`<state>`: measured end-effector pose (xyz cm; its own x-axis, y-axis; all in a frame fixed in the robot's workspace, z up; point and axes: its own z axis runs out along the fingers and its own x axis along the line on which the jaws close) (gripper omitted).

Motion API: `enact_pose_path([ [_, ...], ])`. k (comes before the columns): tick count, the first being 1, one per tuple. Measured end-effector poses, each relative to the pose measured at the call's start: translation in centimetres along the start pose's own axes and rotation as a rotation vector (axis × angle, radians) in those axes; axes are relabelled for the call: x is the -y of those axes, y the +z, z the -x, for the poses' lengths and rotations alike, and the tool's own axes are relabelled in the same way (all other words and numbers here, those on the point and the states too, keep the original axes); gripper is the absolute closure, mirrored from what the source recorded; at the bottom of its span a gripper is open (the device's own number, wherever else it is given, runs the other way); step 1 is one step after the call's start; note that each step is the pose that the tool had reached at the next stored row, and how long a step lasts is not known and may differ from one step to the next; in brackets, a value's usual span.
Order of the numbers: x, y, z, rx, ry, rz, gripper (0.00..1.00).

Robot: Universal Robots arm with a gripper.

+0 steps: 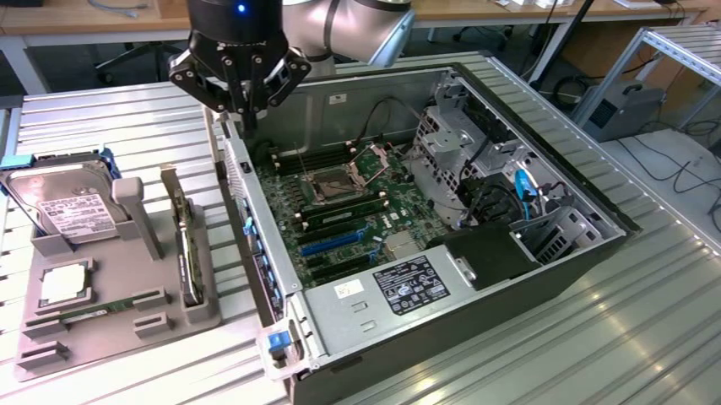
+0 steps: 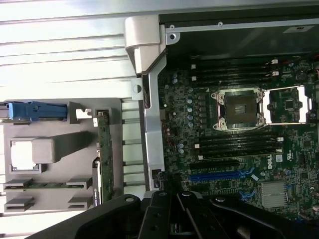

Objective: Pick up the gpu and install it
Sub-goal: 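Reach for the gpu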

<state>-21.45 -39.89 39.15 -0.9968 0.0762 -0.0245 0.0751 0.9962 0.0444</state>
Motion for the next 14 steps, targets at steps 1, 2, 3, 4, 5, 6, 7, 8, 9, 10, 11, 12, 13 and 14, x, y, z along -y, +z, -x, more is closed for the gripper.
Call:
enact_pose_path([
  [1,0.00,0.00,-0.05,0.0000,0.000,0.0000,0.89],
  [2,0.01,0.00,-0.09,0.0000,0.000,0.0000,0.89],
  [3,0.01,0.00,-0.12,0.0000,0.000,0.0001,0.89],
  [4,0.01,0.00,-0.17,0.0000,0.000,0.0001,0.89],
  [5,0.02,0.01,-0.25,0.0000,0.000,0.0001,0.89],
  [6,0.02,0.00,-0.32,0.0000,0.000,0.0000,0.89],
  [7,0.03,0.00,-0.36,0.0000,0.000,0.0000,0.89],
  [8,0.03,0.01,-0.40,0.0000,0.000,0.0000,0.89],
  [9,0.03,0.01,-0.44,0.0000,0.000,0.0000,0.89],
  [10,0.04,0.00,-0.47,0.0000,0.000,0.0000,0.89],
  [11,0.04,0.01,-0.50,0.0000,0.000,0.0000,0.89],
  [12,0.04,0.01,-0.54,0.0000,0.000,0.0000,0.89],
  [13,0.04,0.01,-0.57,0.0000,0.000,0.0000,0.89],
  [14,0.05,0.01,-0.60,0.0000,0.000,0.0001,0.89],
])
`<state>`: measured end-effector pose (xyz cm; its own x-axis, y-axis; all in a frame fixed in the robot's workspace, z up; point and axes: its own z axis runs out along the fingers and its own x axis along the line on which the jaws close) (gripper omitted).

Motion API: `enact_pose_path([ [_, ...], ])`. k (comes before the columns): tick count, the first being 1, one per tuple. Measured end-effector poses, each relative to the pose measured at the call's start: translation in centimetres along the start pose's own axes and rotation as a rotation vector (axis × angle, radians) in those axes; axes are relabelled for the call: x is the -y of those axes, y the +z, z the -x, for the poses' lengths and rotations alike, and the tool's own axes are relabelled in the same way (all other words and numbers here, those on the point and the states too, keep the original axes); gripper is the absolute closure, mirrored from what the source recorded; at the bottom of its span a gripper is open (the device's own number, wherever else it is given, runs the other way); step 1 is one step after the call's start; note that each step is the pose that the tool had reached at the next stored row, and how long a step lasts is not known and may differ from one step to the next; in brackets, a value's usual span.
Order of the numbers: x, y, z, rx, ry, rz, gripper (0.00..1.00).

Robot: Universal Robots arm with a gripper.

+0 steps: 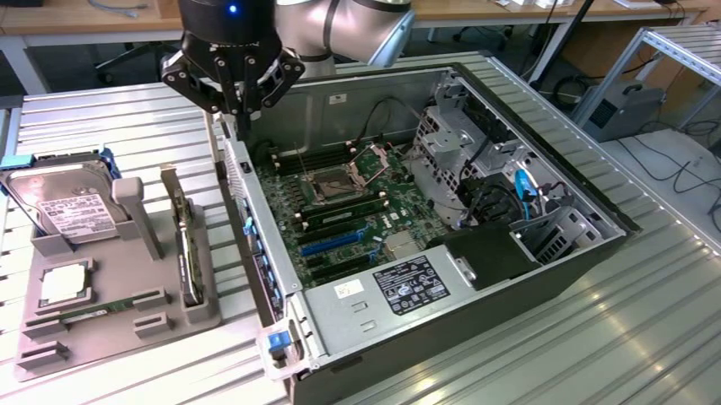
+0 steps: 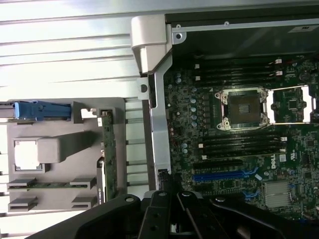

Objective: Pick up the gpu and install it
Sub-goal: 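Reach for the gpu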

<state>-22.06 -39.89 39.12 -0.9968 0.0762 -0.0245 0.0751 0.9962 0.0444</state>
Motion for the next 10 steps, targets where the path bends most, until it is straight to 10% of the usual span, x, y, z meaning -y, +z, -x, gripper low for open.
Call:
enact_pose_path([
  [10,0.02,0.01,-0.24,0.0000,0.000,-0.0001,0.89],
])
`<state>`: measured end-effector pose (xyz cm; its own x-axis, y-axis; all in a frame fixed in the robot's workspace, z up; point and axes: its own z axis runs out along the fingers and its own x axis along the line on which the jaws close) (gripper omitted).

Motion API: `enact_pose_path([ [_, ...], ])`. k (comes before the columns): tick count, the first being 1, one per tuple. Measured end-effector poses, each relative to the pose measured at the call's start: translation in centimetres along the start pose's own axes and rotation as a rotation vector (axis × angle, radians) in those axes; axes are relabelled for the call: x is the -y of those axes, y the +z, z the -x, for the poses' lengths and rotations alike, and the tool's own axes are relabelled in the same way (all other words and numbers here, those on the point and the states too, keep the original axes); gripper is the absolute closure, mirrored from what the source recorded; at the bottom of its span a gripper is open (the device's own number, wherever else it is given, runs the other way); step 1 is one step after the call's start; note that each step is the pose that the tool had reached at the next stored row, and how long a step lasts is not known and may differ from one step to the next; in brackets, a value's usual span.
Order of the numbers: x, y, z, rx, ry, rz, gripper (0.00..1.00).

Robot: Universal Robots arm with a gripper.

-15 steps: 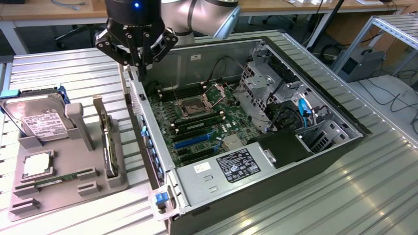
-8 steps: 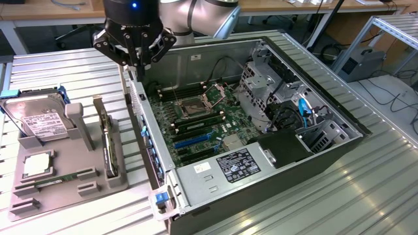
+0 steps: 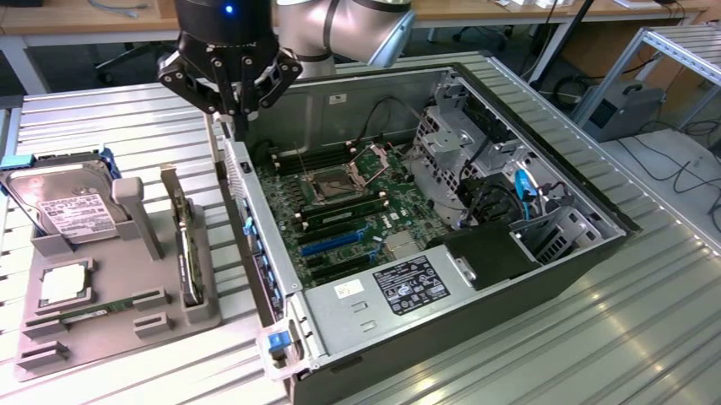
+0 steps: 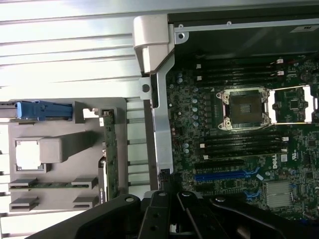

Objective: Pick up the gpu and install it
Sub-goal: 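Reach for the gpu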

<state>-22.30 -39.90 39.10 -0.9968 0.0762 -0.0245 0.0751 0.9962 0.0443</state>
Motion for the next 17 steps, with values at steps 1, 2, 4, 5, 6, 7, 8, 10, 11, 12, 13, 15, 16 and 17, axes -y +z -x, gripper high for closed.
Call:
enact_pose_path([
  [1,0.00,0.00,-0.02,0.0000,0.000,0.0000,0.89],
  [2,0.00,0.01,-0.05,0.0001,0.000,0.0001,0.89],
  [4,0.01,0.01,-0.11,0.0000,0.000,0.0000,0.89],
  [5,0.01,0.01,-0.14,0.0000,0.000,0.0000,0.89],
  [6,0.01,0.01,-0.16,0.0000,0.000,0.0000,0.89],
  [7,0.01,0.00,-0.19,-0.0001,0.000,0.0000,0.89],
  [8,0.02,0.01,-0.22,0.0000,0.000,0.0000,0.89],
  [10,0.02,0.01,-0.28,0.0000,0.000,0.0000,0.89],
  [11,0.02,0.01,-0.32,0.0000,0.000,0.0000,0.89],
  [12,0.03,0.01,-0.35,0.0000,0.000,0.0000,0.89],
  [13,0.03,0.02,-0.38,0.0000,0.000,0.0000,0.89],
  [15,0.03,0.02,-0.44,0.0000,0.000,0.0000,0.89],
  [16,0.04,0.02,-0.49,0.0000,0.000,0.0000,0.89],
  [17,0.04,0.03,-0.53,0.0001,0.000,0.0001,0.89],
])
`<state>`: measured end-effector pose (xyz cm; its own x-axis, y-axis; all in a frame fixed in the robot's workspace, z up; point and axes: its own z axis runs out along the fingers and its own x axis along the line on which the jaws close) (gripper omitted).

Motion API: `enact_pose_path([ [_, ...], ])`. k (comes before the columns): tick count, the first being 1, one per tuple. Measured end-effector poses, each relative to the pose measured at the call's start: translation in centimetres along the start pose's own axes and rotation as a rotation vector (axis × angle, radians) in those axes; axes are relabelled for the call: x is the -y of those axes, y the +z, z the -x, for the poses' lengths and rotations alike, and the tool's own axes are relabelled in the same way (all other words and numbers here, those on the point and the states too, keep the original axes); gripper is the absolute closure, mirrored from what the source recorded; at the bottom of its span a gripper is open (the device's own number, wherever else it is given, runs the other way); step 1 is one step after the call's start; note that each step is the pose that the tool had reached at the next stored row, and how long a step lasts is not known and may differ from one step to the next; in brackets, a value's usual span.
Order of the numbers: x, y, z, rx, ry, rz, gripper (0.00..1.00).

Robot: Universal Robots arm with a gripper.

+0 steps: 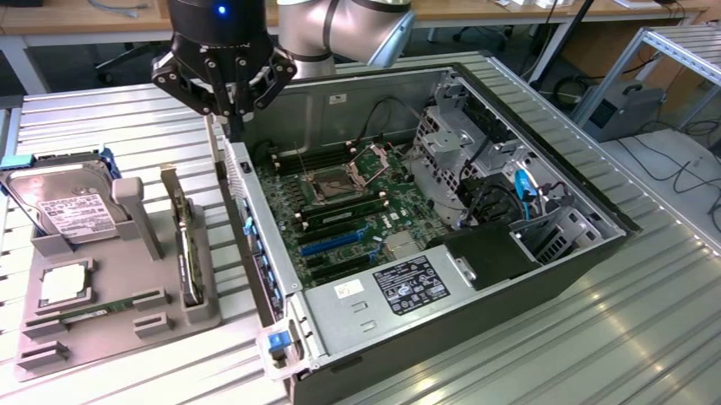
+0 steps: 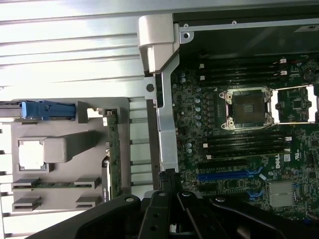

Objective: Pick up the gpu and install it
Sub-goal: 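Reach for the gpu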

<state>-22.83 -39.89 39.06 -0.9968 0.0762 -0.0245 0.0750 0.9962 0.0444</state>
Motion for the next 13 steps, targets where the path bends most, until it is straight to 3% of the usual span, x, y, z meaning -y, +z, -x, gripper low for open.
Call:
enact_pose_path([
  [13,0.03,0.01,-0.39,0.0000,0.000,0.0000,0.89],
])
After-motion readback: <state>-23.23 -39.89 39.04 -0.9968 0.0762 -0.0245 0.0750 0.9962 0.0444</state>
